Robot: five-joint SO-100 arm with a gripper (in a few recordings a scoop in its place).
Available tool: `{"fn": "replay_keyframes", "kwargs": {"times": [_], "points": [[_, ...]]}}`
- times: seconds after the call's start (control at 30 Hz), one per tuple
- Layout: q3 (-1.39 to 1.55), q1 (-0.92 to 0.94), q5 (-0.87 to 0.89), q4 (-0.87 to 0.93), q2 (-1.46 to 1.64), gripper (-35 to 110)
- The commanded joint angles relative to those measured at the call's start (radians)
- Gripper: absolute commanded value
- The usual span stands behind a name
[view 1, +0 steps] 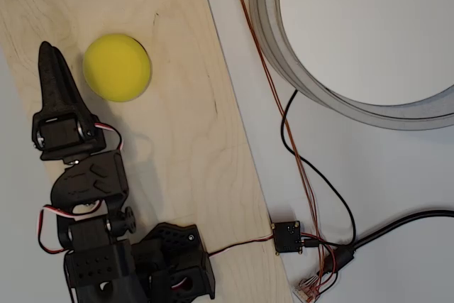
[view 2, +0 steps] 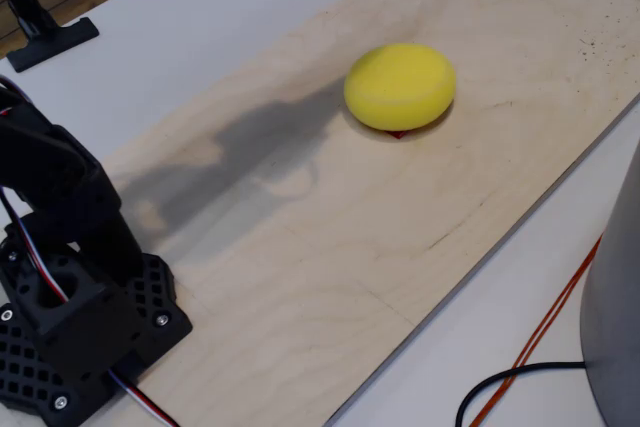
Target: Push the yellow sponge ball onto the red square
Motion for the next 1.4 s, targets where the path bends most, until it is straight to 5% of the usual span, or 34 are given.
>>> {"fn": "replay_keyframes", "kwargs": {"times": [0.0, 0.37, 0.43, 0.53, 0.93, 1.03, 1.37], "points": [[-0.032, 0.029, 0.017, -0.015, 0.048, 18], [-0.023, 0.051, 0.005, -0.018, 0.078, 33], [-0.037, 0.051, -0.003, -0.018, 0.083, 28], [-0.077, 0.057, -0.005, -0.017, 0.077, 0], [-0.089, 0.067, -0.018, -0.017, 0.058, 0], [-0.061, 0.049, -0.058, -0.015, 0.077, 29], [-0.029, 0.041, -0.095, -0.017, 0.13, 38]]}}
